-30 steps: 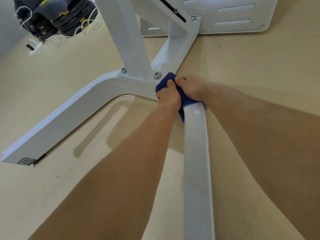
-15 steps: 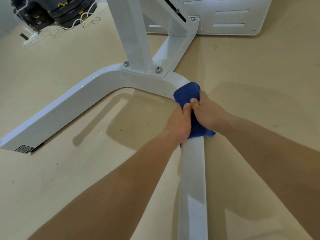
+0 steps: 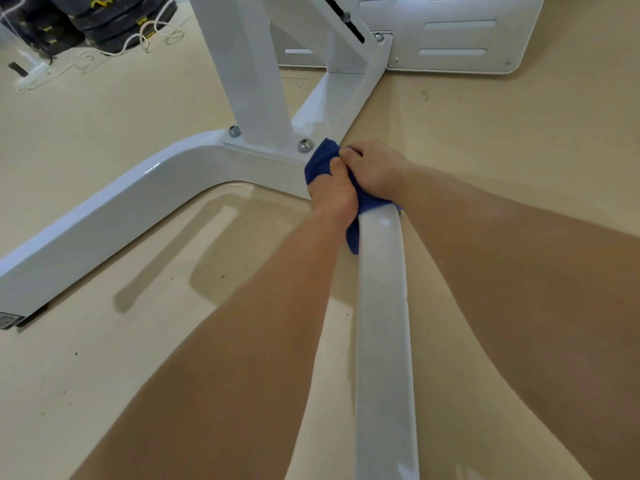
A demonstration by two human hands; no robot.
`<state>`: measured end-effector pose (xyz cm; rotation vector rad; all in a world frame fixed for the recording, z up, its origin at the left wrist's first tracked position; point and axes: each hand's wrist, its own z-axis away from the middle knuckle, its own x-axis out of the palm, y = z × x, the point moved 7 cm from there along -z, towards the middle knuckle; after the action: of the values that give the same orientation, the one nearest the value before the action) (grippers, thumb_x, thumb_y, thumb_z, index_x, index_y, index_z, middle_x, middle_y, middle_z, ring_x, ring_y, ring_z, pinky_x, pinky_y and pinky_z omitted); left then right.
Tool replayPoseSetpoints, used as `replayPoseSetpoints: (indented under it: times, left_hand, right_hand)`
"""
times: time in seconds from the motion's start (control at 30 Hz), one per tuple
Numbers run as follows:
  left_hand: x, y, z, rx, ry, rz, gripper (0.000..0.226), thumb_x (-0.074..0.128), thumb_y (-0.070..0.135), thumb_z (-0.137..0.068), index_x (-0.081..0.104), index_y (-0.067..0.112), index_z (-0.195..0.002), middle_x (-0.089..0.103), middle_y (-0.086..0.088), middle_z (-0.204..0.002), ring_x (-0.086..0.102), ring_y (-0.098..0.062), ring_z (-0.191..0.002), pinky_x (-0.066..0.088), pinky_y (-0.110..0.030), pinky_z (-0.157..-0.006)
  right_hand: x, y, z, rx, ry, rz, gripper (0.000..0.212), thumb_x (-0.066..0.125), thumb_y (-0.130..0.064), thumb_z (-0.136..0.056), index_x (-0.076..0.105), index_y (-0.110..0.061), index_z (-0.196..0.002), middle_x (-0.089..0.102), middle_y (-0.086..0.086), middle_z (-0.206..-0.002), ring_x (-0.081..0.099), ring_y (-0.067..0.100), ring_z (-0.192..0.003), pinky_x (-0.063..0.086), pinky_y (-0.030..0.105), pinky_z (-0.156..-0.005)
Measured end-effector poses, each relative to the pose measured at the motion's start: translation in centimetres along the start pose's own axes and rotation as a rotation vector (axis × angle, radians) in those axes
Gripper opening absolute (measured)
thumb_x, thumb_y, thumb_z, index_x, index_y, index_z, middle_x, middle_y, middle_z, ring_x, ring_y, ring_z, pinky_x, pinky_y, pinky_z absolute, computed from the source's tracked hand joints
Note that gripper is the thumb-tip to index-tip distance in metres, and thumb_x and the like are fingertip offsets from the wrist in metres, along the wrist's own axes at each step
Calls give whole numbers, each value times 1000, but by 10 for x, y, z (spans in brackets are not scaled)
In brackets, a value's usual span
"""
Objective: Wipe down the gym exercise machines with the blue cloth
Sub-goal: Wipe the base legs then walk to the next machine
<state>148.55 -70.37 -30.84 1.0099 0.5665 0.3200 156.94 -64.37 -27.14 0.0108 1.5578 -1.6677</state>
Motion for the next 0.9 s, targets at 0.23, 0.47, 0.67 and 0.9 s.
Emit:
replayPoseSetpoints:
  times: [0.23, 0.47, 0.67, 0.9]
  left_hand:
    - [-7, -3, 23, -8, -148, 52, 51, 38, 49, -99, 59, 10, -124, 68, -13, -113, 68, -31, -102, 55, -49, -93]
    - [-31, -56, 99, 49, -223, 30, 40, 50, 32, -87, 57, -4, -103, 66, -20, -96, 61, -29, -86, 50, -45, -78]
    - [-69, -36, 69, 48, 141, 87, 15, 48, 12, -95, 58, 8, -85, 62, -17, -82, 60, -28, -73, 52, -42, -67]
    - [-76, -13, 29, 89, 310, 230, 29, 47, 9, -98, 51, 12, -126, 54, -1, -102, 55, -20, -89, 44, -32, -79]
  right_hand:
    - [2, -5, 29, -3, 142, 161, 34, 31, -23, -106, 53, -14, -130, 61, 11, -123, 58, 29, -106, 40, 32, -82]
    - [22, -6, 96, -244, 132, 256, 39, 42, -18, -101, 57, -27, -136, 28, -4, -161, 13, 24, -151, 14, 33, -120]
    - [20, -25, 86, -260, 265, 345, 38, 41, -11, -99, 58, -17, -133, 47, 2, -147, 37, 22, -138, 28, 32, -113]
    - [19, -14, 82, -111, 329, 380, 49, 35, -28, -103, 30, -18, -150, 27, 7, -157, 34, 28, -136, 40, 42, -105]
